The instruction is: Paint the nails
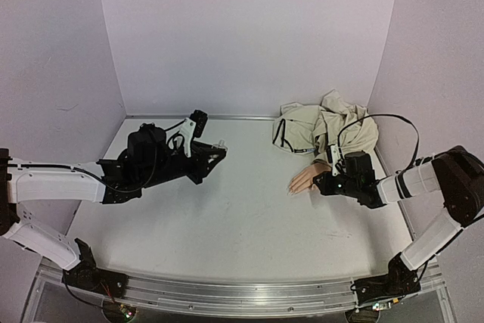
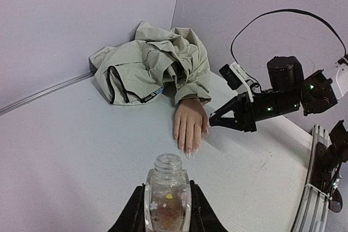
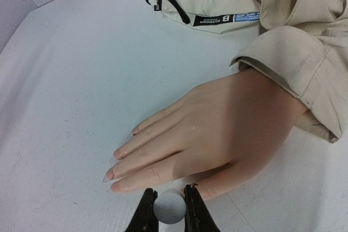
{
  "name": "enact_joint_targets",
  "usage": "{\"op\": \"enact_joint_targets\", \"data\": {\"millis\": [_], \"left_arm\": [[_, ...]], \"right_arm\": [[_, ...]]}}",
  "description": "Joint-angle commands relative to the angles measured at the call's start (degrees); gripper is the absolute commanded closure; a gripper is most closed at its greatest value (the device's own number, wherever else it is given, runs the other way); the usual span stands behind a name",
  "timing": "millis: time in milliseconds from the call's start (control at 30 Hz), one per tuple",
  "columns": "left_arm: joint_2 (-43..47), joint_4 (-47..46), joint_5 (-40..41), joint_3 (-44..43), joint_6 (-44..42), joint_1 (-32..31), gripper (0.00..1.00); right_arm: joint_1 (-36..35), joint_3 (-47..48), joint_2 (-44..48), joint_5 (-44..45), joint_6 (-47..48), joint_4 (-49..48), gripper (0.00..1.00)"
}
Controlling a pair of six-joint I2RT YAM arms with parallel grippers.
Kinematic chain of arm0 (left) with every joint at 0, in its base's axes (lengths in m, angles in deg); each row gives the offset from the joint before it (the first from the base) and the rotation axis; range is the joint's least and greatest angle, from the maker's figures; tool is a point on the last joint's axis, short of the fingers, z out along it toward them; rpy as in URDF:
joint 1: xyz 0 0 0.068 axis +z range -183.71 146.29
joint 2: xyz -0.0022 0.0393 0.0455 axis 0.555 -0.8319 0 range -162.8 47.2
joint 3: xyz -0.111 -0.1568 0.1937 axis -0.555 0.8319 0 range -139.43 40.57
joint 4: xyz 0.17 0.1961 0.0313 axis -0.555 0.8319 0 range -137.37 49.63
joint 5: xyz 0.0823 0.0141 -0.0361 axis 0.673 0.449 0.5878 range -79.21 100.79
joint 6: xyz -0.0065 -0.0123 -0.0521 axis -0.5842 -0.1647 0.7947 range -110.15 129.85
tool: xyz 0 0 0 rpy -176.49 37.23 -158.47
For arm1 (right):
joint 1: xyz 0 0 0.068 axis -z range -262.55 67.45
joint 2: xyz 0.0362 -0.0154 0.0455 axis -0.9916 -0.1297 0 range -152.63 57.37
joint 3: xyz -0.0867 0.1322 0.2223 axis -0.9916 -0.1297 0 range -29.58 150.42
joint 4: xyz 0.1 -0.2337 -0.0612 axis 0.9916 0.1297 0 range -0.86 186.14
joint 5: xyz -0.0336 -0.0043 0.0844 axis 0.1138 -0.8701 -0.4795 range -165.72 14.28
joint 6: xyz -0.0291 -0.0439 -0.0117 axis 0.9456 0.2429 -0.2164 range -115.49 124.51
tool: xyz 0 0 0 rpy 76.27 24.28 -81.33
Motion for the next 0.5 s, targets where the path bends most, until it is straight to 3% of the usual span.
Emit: {"op": "enact_joint_targets", "data": {"millis": [0,467], "left_arm": [[0.8,-3.8,-0.7,-2.7,0.5,0.3,1.00],[2.0,-3.8,-0.4,-1.9,0.5,0.3,1.00]], "right_arm": [[0.1,2.2,-0.5,-0.7,0.5,-1.1,1.00],[-1.1,2.8,-1.1,-0.3,1.1,-0.3,1.00]]}}
